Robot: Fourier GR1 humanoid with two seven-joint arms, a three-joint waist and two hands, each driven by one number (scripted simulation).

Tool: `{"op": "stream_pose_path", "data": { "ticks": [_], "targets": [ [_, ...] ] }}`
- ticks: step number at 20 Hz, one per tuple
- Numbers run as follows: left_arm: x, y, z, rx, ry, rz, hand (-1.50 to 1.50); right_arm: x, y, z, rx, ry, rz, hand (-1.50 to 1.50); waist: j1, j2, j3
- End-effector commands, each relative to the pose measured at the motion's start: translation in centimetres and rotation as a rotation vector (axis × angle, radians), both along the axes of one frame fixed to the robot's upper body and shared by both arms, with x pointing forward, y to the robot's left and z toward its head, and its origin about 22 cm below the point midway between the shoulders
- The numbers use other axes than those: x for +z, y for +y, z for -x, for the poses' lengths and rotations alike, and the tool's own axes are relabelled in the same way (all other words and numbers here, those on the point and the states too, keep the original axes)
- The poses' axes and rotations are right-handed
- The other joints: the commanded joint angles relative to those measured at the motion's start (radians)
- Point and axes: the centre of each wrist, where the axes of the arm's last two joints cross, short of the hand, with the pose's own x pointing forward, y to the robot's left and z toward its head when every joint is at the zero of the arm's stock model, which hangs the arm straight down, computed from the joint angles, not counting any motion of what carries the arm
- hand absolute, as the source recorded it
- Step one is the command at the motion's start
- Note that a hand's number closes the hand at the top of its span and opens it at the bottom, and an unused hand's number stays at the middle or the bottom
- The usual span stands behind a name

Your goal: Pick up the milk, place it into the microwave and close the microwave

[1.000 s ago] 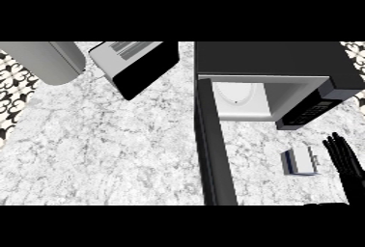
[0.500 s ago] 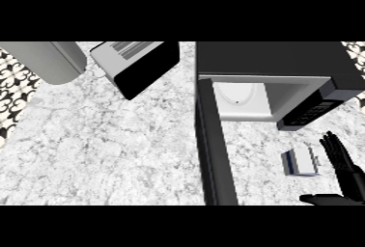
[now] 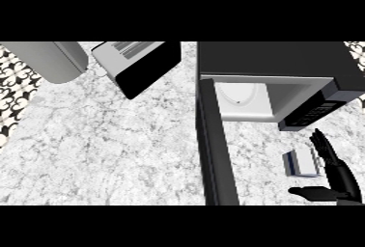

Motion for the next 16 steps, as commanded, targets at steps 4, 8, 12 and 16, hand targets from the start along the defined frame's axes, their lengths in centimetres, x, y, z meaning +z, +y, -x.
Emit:
{"op": "stream_pose_path", "data": {
  "ticks": [4, 8, 12, 16],
  "targets": [
    [2.8, -1.2, 1.6, -0.043, -0.064, 0.046, -1.50, -0.3, 1.2, -2.3, 0.086, -0.060, -0.059, 1.50, 0.010, -0.001, 0.001],
    [1.4, -0.9, -0.3, -0.021, -0.092, 0.054, -1.50, -0.8, 0.8, -1.4, 0.152, -0.123, -0.057, 1.50, 0.002, 0.005, 0.003],
    [1.6, -0.4, 0.6, -0.026, -0.068, 0.049, -1.50, -1.6, 3.0, -1.4, 0.133, -0.221, -0.010, 1.50, -0.002, 0.000, 0.001],
    [1.4, 0.2, 0.6, -0.006, -0.065, 0.041, -1.50, -0.6, 2.6, -2.5, 0.178, -0.220, -0.098, 1.50, -0.009, -0.002, -0.001]
  ]
}}
